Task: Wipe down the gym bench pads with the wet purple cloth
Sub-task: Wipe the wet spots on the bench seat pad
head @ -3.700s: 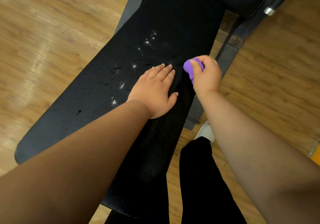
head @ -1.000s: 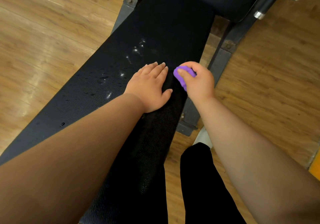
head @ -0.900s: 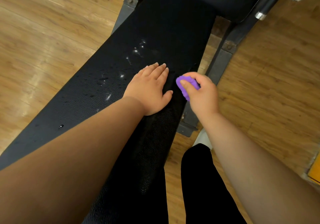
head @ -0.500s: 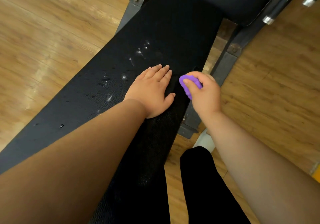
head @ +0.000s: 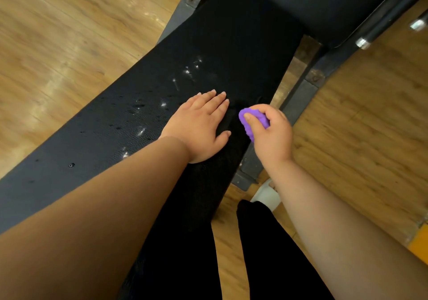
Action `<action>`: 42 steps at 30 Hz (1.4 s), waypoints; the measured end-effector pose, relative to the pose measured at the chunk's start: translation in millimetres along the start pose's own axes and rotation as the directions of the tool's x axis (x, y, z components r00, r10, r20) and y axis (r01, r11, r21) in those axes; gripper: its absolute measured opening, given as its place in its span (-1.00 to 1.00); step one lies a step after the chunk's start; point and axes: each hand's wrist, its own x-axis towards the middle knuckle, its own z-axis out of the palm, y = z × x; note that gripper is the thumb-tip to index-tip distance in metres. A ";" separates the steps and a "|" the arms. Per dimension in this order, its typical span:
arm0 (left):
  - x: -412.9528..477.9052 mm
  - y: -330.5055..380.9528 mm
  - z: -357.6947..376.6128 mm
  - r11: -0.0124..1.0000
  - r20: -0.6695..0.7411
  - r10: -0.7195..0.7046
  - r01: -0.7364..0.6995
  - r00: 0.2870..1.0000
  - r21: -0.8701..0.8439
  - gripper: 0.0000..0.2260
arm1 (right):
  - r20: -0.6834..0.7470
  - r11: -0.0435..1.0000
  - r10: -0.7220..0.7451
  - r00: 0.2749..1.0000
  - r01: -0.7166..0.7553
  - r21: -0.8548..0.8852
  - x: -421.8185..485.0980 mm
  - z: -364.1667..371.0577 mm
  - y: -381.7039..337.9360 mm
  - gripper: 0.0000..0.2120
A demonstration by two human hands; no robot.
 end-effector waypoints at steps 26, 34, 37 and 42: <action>6.6 -2.1 5.8 0.999 -0.027 0.024 -0.023 0.999 0.031 -0.36 | 0.101 0.981 -0.160 0.982 0.169 -0.095 32.8 -9.2 0.3 -0.98; 20.7 -0.1 4.8 0.997 -0.030 0.029 -0.027 0.999 0.070 -0.31 | 0.199 0.974 -0.228 0.953 0.225 0.038 21.7 -12.7 14.5 -0.88; 35.6 3.0 4.8 0.996 0.006 0.023 -0.024 1.000 0.085 -0.29 | 0.168 0.968 -0.245 0.955 0.249 -0.003 50.4 -16.0 17.6 -0.96; 42.1 4.7 12.2 0.995 -0.018 0.030 -0.029 0.999 0.095 -0.25 | 0.167 0.960 -0.279 0.946 0.273 0.063 50.1 -8.1 28.8 -0.97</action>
